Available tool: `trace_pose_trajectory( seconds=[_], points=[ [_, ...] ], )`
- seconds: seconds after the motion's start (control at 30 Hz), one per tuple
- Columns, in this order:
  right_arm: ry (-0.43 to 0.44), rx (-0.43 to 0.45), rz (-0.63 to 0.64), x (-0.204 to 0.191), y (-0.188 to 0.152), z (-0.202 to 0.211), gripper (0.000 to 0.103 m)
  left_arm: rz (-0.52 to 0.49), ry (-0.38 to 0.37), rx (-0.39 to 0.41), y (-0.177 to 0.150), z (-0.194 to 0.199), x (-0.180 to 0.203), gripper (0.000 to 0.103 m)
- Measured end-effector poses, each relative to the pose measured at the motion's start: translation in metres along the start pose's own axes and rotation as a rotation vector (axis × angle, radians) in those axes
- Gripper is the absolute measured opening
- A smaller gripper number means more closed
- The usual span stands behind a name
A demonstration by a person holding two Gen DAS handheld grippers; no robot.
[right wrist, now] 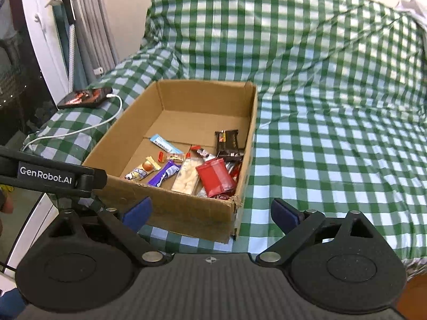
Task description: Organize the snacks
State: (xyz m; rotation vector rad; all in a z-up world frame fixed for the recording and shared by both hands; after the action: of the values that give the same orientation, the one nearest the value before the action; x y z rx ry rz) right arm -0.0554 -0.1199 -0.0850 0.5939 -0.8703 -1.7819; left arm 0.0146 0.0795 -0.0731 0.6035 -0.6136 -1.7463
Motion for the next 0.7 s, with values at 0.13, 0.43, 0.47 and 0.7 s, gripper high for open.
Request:
trace_pose_trajectory(
  seconds=[0.13,0.43,0.47,0.7],
  points=[
    [0.007,0.029,0.009,-0.001,-0.005,0.018,0.096,0.004,0.026,0.018,-0.011,0.021,-0.002,0.103],
    [0.023,0.103,0.034,-0.009,-0.009,0.047,0.102,-0.042,0.062,0.058,-0.021,0.047,0.002,0.103],
    [0.020,0.107,0.033,-0.009,-0.010,0.049,0.102,-0.048,0.063,0.061,-0.022,0.049,0.003,0.103],
    [-0.001,0.102,0.009,-0.006,-0.013,0.052,0.102,-0.092,0.046,0.043,-0.029,0.046,0.006,0.103]
  ],
)
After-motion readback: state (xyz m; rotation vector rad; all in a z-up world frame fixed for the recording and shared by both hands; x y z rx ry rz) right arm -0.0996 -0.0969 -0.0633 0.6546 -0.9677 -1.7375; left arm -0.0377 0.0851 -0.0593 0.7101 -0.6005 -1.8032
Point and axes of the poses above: each gripper's, at about its wrist camera, not at the fingertips, and z roughly against the way its jaws point, x to its right, y to its top, the point moved 6 cm from there along -z, roughly the way its jaws point, and after that the axes turned 6 degrees about x, right-handed, at the moved point
